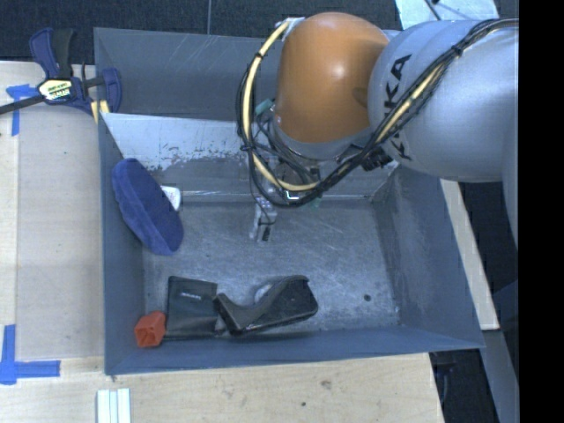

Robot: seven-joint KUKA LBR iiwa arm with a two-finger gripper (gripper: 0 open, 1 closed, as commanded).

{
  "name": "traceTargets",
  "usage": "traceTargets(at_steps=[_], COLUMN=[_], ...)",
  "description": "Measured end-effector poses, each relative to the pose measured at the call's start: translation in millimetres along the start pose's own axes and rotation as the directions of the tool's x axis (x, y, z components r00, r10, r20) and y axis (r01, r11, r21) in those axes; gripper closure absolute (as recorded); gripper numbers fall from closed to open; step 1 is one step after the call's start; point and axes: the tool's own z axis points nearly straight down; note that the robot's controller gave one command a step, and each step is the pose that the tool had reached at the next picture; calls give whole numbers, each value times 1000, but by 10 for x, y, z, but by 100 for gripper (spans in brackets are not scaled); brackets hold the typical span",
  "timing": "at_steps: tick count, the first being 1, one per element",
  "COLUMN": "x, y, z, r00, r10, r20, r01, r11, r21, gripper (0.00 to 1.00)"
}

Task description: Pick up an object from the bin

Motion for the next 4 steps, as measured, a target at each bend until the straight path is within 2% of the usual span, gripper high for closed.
traceTargets(at_steps=[1,2,3,4], x=[478,129,117,134], y=[915,1100,1112,1118], z=[1158,1432,1414,263], r00=[984,950,951,988], r10=[-176,-312,-310,-153], r20=[0,6,12,16], r01=[176,311,310,153], r11=[984,950,951,988], r21=[-2,7,5,-3], gripper=[0,0,100,100])
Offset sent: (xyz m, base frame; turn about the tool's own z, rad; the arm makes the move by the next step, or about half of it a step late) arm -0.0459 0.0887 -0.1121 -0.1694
